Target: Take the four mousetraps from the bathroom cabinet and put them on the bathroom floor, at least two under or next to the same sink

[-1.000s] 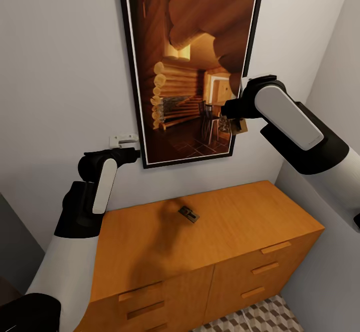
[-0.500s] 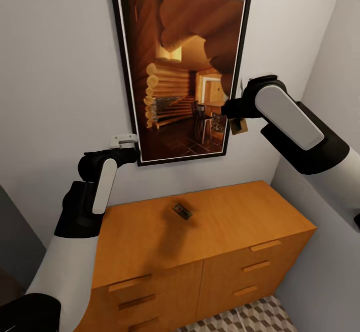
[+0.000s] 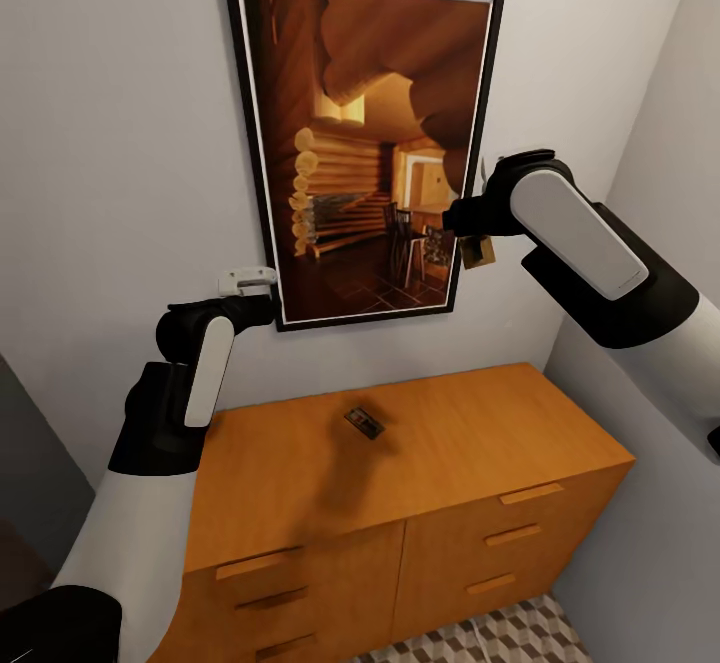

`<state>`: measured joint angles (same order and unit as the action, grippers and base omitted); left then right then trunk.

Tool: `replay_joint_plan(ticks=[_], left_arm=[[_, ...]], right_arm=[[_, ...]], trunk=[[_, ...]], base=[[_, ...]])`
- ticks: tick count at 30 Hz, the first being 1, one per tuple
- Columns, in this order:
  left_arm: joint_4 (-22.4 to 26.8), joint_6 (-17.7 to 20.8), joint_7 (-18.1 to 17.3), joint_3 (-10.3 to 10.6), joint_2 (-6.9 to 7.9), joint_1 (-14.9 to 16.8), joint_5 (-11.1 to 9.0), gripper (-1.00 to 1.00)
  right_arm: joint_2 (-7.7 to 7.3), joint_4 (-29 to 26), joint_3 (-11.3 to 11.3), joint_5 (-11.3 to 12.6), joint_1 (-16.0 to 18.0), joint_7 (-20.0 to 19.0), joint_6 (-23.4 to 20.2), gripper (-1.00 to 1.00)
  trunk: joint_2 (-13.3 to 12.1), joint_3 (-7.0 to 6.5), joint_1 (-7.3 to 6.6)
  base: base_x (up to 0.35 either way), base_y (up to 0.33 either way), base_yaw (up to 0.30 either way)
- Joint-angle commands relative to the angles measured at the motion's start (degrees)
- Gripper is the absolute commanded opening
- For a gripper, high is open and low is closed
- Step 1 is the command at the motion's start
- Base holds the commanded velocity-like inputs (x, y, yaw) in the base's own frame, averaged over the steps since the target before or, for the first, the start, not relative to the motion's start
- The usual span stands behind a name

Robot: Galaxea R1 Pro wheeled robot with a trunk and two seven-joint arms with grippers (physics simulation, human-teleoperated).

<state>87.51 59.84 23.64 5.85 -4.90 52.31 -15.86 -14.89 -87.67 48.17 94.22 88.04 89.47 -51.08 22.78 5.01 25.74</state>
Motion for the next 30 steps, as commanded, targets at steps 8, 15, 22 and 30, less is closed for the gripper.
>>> replay_joint_plan(ticks=[8, 15, 22, 30], left_arm=[[-0.01, 0.16, 0.59, 0.08, -0.02, 0.07, -0.65, 1.00], [0.00, 0.16, 0.58, 0.07, -0.02, 0.07, -0.66, 1.00], [0.03, 0.16, 0.56, 0.11, -0.02, 0.07, -0.67, 1.00], [-0.03, 0.16, 0.53, 0.05, -0.02, 0.07, -0.67, 1.00]], right_arm=[[-0.02, 0.19, 0.10, 0.56, 0.11, 0.53, -0.33, -1.00], [0.01, 0.32, 0.07, 0.57, 0.11, 0.53, -0.33, -1.00], [0.04, 0.24, 0.21, 0.47, 0.11, 0.53, -0.33, -1.00], [0.04, 0.18, 0.31, 0.44, 0.11, 0.53, -0.33, -1.00]], trunk=[[0.14, 0.13, 0.04], [0.14, 0.13, 0.04], [0.14, 0.13, 0.04], [0.14, 0.13, 0.04]], base=[[0.000, -0.036, 0.002], [0.000, -0.148, 0.000], [0.000, -0.117, 0.000], [0.000, -0.102, 0.031]])
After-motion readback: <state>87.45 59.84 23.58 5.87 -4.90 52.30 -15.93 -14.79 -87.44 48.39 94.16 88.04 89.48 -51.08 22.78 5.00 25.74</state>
